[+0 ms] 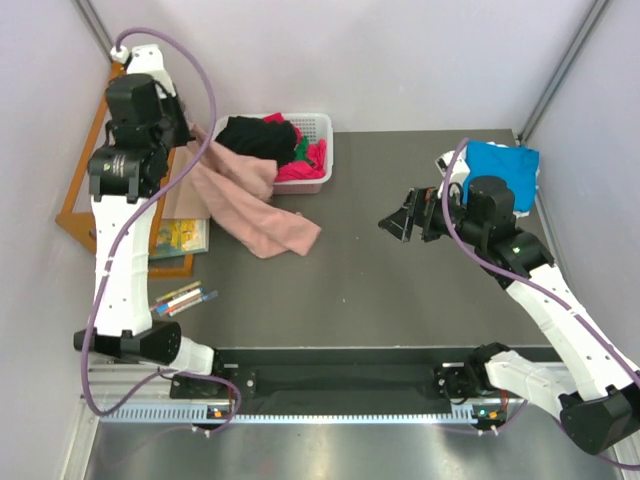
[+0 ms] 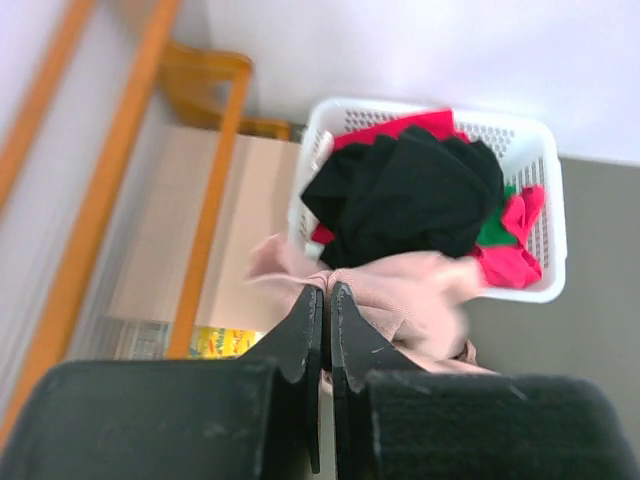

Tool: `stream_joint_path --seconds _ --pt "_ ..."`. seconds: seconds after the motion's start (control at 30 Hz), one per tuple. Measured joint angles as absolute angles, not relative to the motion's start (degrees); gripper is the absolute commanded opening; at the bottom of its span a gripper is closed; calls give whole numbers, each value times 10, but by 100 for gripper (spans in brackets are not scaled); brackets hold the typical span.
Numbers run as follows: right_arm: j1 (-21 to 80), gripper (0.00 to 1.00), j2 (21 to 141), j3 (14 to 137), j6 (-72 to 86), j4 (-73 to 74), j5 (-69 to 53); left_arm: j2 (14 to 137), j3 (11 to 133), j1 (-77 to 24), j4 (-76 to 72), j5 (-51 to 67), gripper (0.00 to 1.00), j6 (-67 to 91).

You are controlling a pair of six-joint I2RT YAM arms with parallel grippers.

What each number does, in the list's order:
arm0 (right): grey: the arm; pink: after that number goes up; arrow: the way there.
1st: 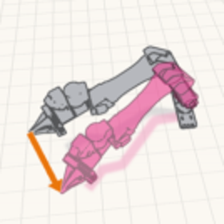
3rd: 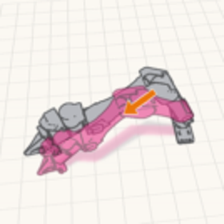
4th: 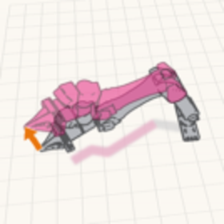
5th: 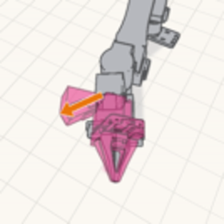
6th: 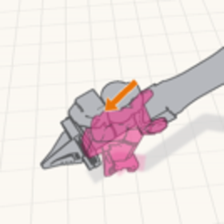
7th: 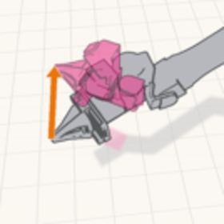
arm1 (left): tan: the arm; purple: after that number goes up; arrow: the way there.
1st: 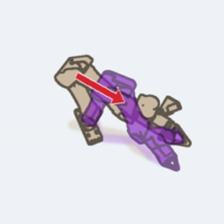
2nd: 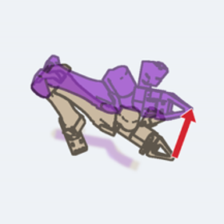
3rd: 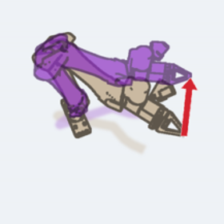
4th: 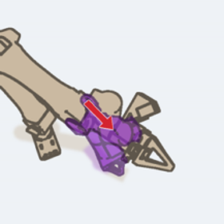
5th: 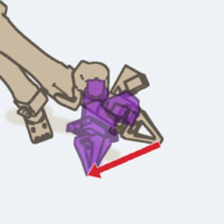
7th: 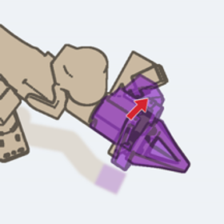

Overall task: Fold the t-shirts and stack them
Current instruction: Move the tshirt to the center of the board

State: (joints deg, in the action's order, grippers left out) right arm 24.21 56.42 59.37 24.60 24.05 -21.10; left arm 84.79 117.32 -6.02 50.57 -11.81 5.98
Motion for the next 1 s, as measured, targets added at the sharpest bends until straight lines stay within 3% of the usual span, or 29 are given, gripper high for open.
stream_joint_path --seconds 0.23,0.43,0.7,0.73,0.77,0.83,0.9,1.0 --pt "242 100 563 594 246 241 -213 789 1178 -56 503 -110 0 75" --pt "242 100 552 594 245 242 -211 796 1178 -59 495 -9 0 95" --pt "241 100 536 594 245 247 -205 905 1152 -214 499 166 0 72" --pt "241 100 536 594 245 249 -204 919 1152 -248 502 181 6 65" --pt "241 100 535 594 245 250 -203 934 1153 -277 508 194 22 57" --pt "241 100 535 594 246 251 -201 956 1158 -330 523 210 56 30" --pt "241 100 536 594 246 251 -199 979 1176 -390 540 232 98 5" --pt "241 100 537 594 246 251 -196 992 1199 -457 552 260 98 -21"
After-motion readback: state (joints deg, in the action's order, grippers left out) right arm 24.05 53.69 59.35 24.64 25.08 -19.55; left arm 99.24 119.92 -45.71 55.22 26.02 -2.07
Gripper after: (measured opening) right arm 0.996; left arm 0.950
